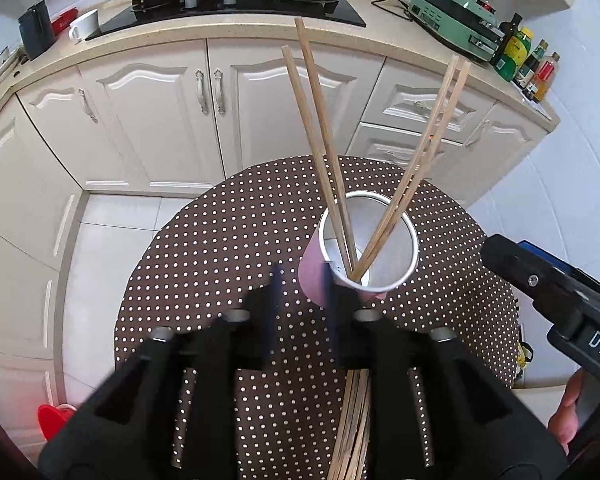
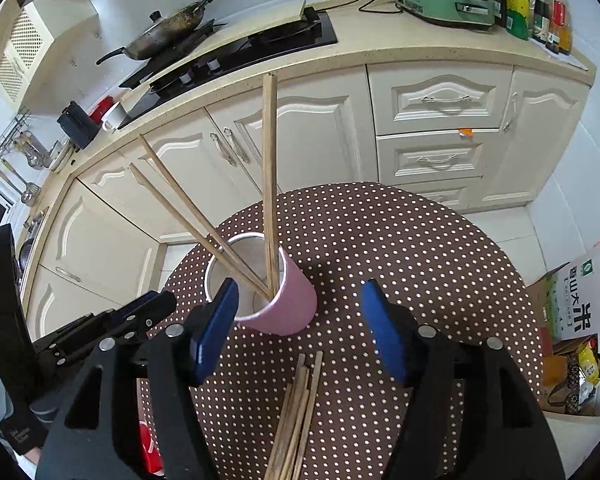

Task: Organize utensils
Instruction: 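Raise both open tools from the cup and move them back over the chopstick pile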

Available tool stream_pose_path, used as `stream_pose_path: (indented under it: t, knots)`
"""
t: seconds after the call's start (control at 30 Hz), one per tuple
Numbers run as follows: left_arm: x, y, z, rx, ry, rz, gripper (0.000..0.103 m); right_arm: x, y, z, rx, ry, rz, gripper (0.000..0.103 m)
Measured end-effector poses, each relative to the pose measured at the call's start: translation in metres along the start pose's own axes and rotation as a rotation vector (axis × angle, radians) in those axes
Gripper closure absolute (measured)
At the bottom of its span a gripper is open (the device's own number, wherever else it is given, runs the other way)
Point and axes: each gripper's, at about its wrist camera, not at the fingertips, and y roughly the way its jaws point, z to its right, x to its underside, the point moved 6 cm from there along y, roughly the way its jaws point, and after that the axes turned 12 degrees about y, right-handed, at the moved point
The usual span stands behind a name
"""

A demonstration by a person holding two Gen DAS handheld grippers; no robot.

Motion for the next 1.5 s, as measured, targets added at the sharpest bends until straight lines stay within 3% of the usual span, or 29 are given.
stream_pose_path:
  t: [0.03,0.07,0.37,0.7,1.5]
  knots:
    - [0.001,-0.004,0.000,-0.005,0.001,0.012,0.046,0.001,-0.001,0.000,0.000,0.000,-0.001,0.039]
    - [0.002,-0.008,0.001,-0.014,0.002,0.029,0.043,0.004,-0.003,0.001,0.001,0.000,-0.001,0.038]
    - [0.016,-0.040,0.010,-0.043,0.033,0.072,0.037,0.027,-0.028,0.008,0.006,-0.007,0.014,0.024]
    - [0.043,-0.064,0.023,-0.047,0.059,0.088,0.032,0.052,-0.048,0.017,0.006,0.012,0.020,0.014]
    - [0.135,-0.047,0.021,-0.044,0.037,-0.050,0.027,0.130,-0.017,0.058,0.105,0.073,-0.141,0.009]
